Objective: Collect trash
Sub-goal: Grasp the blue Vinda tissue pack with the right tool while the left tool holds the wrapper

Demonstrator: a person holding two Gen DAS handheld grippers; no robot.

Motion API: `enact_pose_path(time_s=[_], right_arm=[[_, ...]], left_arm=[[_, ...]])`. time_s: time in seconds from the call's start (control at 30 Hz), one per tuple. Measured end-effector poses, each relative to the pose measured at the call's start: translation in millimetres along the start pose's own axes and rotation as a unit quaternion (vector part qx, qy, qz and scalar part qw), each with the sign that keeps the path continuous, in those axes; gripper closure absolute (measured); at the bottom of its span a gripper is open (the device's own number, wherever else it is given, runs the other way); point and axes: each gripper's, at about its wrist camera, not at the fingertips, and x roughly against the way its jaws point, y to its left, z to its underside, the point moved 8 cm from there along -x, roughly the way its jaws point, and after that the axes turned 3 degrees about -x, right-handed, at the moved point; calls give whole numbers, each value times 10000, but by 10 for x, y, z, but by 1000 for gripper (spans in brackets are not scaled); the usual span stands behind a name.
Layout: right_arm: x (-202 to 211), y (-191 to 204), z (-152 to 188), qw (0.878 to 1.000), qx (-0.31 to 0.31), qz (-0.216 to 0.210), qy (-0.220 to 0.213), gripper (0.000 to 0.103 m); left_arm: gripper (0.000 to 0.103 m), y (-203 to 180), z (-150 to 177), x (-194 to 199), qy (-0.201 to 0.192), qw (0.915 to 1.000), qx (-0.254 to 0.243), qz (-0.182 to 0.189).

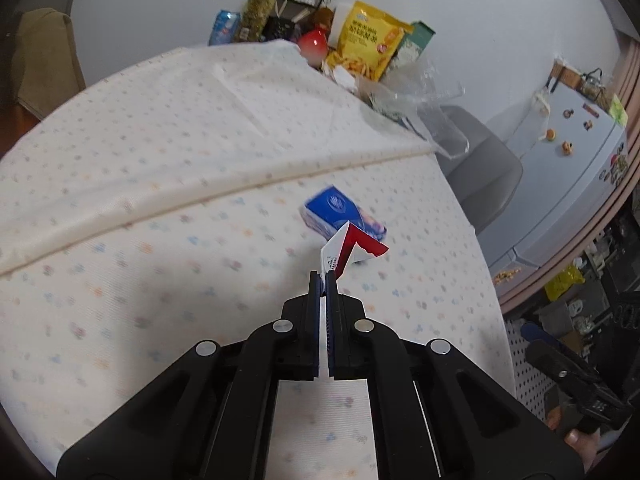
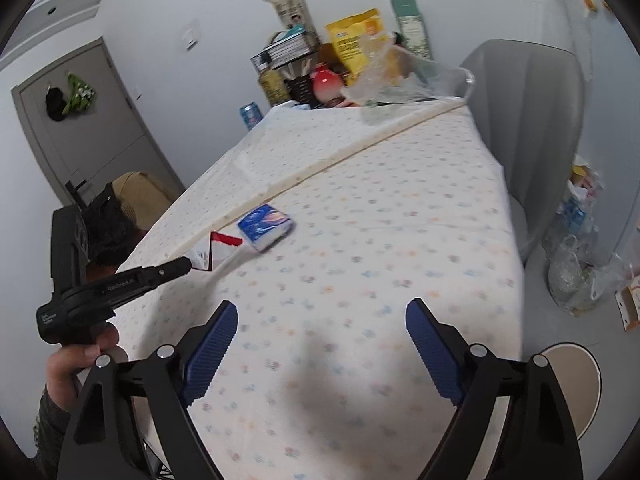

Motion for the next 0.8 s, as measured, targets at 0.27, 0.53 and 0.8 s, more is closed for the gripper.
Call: enact_pose_path(time_s=[0.27,0.53,0.8], right_arm=[[-484,529,-199,9960,829,-124,306,18],[-1028,809,-420,9836,1682,39,652,16],[-1497,880,-462,9770,1889,120,982,16]], left_arm=[[100,408,-157,285,-358,9984,298,-332],[100,852,-103,404,-504,9933,717,-754],[100,1191,-81,469,-586,9865,1093,-1066]])
